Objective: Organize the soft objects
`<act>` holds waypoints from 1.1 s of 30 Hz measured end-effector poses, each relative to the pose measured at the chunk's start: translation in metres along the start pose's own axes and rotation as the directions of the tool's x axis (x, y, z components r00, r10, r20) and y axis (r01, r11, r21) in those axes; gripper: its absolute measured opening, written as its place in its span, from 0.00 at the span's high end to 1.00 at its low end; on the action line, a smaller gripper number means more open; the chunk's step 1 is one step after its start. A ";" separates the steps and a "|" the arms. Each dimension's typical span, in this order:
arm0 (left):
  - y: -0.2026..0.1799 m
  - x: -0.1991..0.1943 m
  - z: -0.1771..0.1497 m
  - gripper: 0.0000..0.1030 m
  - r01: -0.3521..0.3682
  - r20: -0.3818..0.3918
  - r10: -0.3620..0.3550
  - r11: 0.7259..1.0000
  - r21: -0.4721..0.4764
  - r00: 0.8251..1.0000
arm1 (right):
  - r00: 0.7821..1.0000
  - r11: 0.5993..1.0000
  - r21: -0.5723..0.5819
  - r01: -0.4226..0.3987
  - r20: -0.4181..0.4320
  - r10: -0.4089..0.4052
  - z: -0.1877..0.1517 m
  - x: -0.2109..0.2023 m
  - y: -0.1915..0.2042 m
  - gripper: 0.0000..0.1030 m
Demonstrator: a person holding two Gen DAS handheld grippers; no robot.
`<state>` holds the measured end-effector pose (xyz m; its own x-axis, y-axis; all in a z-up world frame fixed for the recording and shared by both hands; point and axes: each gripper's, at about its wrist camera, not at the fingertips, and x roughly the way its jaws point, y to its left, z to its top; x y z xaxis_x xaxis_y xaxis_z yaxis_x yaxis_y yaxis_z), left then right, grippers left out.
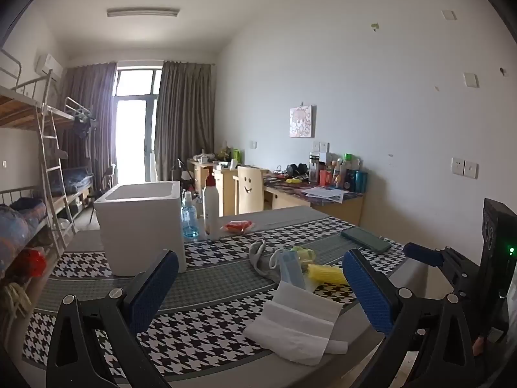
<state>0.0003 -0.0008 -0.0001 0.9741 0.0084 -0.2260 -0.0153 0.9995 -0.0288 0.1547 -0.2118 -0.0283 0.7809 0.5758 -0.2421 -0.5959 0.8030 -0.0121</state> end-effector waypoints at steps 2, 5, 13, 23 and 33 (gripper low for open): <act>-0.002 0.001 0.000 0.01 0.003 -0.002 -0.003 1.000 0.007 1.000 | 1.000 1.000 -0.003 0.000 0.004 0.000 0.000 -0.001 0.000 0.00; 0.004 0.006 -0.002 0.01 0.019 -0.010 -0.019 1.000 -0.016 1.000 | 1.000 1.000 -0.009 -0.001 0.007 0.001 0.001 -0.002 -0.001 0.00; 0.003 -0.003 0.001 0.01 0.010 0.017 -0.009 1.000 -0.014 1.000 | 1.000 1.000 -0.011 0.006 0.016 -0.006 0.005 -0.002 -0.003 0.00; 0.000 0.000 0.000 0.01 0.014 0.000 -0.014 1.000 -0.003 1.000 | 1.000 1.000 -0.006 0.008 0.019 -0.008 0.004 -0.005 -0.004 0.00; 0.002 0.002 0.001 0.01 -0.011 0.001 0.011 1.000 -0.006 1.000 | 1.000 1.000 0.000 0.017 0.022 -0.017 0.004 -0.005 -0.006 0.00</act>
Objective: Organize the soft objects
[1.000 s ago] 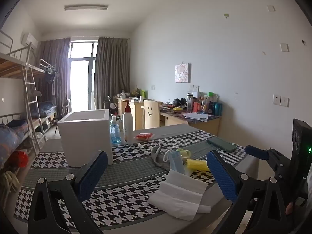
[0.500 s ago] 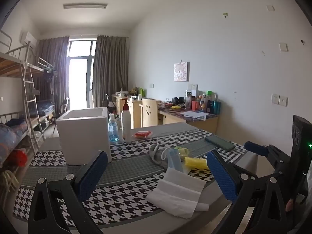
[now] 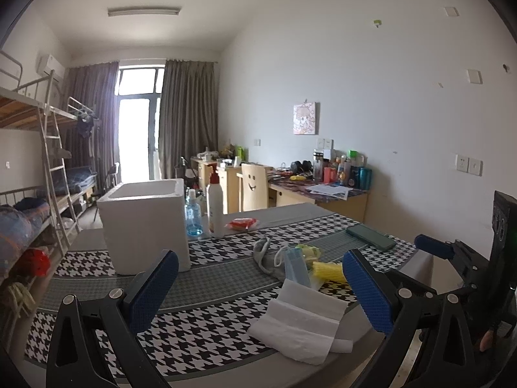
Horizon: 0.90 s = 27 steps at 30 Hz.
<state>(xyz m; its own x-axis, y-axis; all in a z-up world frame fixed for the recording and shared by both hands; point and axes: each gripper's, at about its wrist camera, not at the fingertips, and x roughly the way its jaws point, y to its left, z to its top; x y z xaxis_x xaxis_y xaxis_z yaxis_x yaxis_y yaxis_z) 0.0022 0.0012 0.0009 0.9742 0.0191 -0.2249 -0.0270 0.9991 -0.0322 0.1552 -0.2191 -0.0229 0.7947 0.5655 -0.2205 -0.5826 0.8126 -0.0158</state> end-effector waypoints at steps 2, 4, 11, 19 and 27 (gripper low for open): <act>0.000 0.000 0.000 0.01 0.002 0.000 -0.002 1.000 0.000 1.000 | 1.000 1.000 0.001 0.001 0.002 -0.001 0.000 -0.001 0.000 0.00; 0.000 0.000 0.000 0.01 -0.006 -0.002 0.006 1.000 0.002 1.000 | 1.000 1.000 0.002 0.001 0.004 -0.001 -0.001 -0.001 0.000 0.00; 0.002 0.002 -0.001 0.01 -0.019 -0.006 0.019 1.000 -0.004 1.000 | 1.000 1.000 0.005 0.003 0.002 -0.003 -0.001 -0.001 -0.002 0.00; 0.002 0.005 -0.003 0.01 -0.005 -0.017 0.005 1.000 -0.005 1.000 | 1.000 1.000 0.009 0.006 -0.002 -0.006 0.000 0.000 -0.003 0.00; 0.000 0.010 -0.005 0.01 -0.003 -0.032 0.003 1.000 -0.001 0.999 | 1.000 1.000 0.015 0.009 -0.014 -0.008 0.000 0.004 -0.002 0.00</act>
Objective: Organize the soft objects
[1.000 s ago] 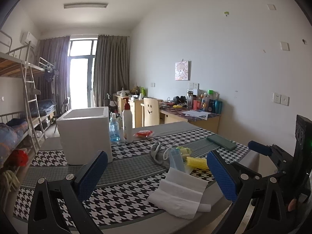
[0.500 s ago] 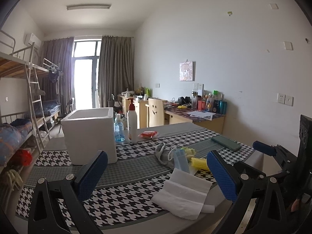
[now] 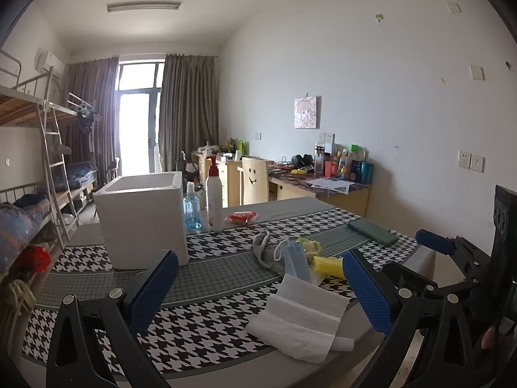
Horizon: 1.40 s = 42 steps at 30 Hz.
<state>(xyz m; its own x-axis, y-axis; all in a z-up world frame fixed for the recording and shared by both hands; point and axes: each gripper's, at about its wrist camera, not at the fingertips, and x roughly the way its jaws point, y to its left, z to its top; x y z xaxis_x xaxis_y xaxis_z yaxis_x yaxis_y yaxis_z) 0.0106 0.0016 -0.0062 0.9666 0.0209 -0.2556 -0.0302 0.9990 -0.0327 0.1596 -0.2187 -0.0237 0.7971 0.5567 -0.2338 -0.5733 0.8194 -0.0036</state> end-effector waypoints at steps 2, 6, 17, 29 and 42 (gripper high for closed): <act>-0.001 0.002 -0.001 0.01 0.002 -0.004 -0.002 1.000 0.001 1.000 | 1.000 1.000 -0.001 0.002 -0.001 -0.002 0.000 0.000 0.001 0.00; -0.002 0.010 -0.005 0.01 0.011 -0.038 -0.011 1.000 0.004 0.999 | 1.000 1.000 0.007 0.011 -0.004 -0.011 -0.001 0.001 -0.001 0.00; -0.014 0.043 -0.029 0.01 0.029 -0.137 -0.026 0.999 0.022 0.990 | 0.996 0.997 0.047 0.065 -0.065 -0.062 -0.010 0.019 -0.023 0.00; -0.013 0.063 -0.049 0.01 0.025 -0.208 -0.026 1.000 -0.009 0.978 | 0.988 0.998 0.037 0.051 -0.148 -0.045 -0.026 0.032 -0.027 0.00; 0.001 0.067 -0.068 0.01 -0.003 -0.234 -0.007 0.999 -0.042 0.972 | 0.973 0.999 -0.011 -0.044 -0.229 0.040 -0.041 0.051 -0.007 0.01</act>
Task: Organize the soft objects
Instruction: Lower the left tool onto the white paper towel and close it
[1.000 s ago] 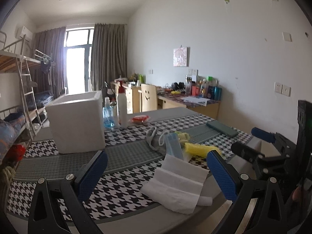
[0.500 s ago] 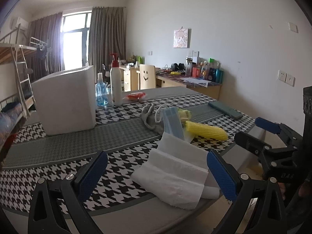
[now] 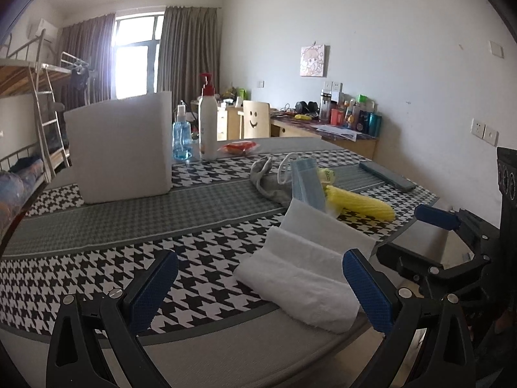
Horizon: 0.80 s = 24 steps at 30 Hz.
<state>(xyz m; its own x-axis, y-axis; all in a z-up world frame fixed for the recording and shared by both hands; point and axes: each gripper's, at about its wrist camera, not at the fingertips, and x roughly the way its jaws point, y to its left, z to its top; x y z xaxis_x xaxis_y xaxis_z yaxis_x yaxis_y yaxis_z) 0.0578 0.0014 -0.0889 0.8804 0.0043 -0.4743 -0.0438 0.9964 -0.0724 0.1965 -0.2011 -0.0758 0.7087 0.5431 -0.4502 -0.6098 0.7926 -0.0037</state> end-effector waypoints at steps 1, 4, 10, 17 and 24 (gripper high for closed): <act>0.000 0.001 0.000 0.01 0.001 -0.005 -0.001 1.000 -0.003 1.000 | 1.000 1.000 -0.005 -0.004 -0.005 0.004 -0.001 0.001 0.002 0.01; 0.000 0.007 -0.002 0.01 0.014 -0.020 -0.014 1.000 -0.010 1.000 | 1.000 1.000 -0.008 0.006 -0.011 -0.006 -0.001 0.005 0.001 0.02; -0.007 0.018 -0.002 0.01 0.031 -0.040 -0.032 0.999 -0.012 0.999 | 0.999 0.999 0.016 0.042 -0.028 -0.042 -0.001 0.011 -0.016 0.03; -0.019 0.038 0.002 0.01 0.044 -0.096 -0.045 0.999 -0.010 0.994 | 0.996 0.996 0.047 0.079 -0.049 -0.076 0.001 0.021 -0.039 0.03; -0.037 0.054 0.008 0.05 0.084 -0.127 -0.081 0.996 0.023 0.989 | 0.994 0.993 0.075 0.087 -0.066 -0.082 0.002 0.028 -0.058 0.03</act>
<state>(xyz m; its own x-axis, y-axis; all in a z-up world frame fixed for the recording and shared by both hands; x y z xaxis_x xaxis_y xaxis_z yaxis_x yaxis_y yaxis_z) 0.1105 -0.0347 -0.1050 0.8139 -0.0870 -0.5745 0.0412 0.9949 -0.0923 0.2527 -0.2317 -0.0865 0.7311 0.4569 -0.5066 -0.5177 0.8552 0.0242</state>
